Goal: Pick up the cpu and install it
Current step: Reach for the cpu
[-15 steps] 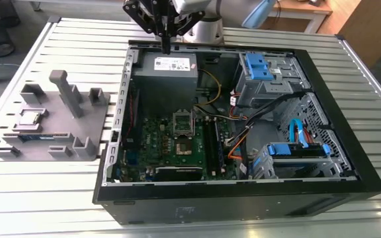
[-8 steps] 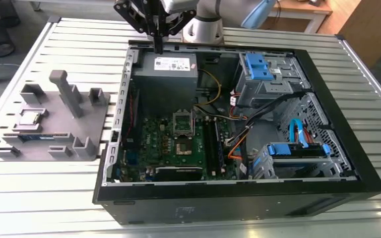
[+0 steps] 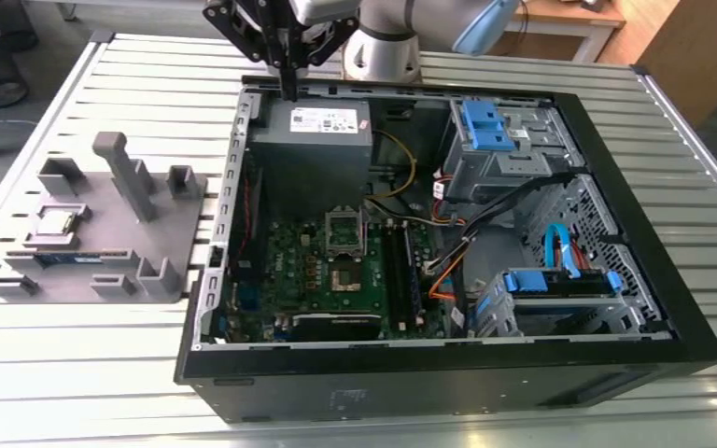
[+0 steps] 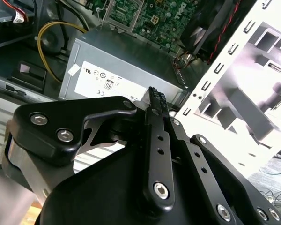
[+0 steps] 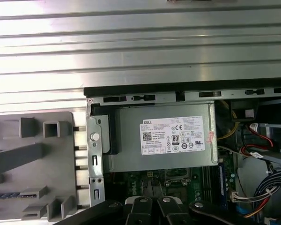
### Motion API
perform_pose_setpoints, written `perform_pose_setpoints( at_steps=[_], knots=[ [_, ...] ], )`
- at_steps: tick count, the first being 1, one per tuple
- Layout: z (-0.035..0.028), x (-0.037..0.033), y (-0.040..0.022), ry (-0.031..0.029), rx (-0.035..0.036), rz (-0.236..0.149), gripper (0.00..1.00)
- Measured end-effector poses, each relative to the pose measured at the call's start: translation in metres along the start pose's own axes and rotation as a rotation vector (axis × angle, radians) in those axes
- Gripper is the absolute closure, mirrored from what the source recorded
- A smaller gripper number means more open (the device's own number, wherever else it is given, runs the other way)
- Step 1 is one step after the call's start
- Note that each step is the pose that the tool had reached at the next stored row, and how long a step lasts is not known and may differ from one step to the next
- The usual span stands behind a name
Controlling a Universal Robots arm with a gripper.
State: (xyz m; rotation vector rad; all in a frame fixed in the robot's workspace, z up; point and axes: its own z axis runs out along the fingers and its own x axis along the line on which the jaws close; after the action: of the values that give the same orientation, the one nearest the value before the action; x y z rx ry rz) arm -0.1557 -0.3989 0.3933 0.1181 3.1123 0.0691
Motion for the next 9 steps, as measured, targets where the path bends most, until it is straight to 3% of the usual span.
perform_pose_setpoints(
  at_steps=[9],
  knots=[
    [-0.0003,0.0093,-0.0007,0.0000,0.0000,0.000,0.89]
  ],
)
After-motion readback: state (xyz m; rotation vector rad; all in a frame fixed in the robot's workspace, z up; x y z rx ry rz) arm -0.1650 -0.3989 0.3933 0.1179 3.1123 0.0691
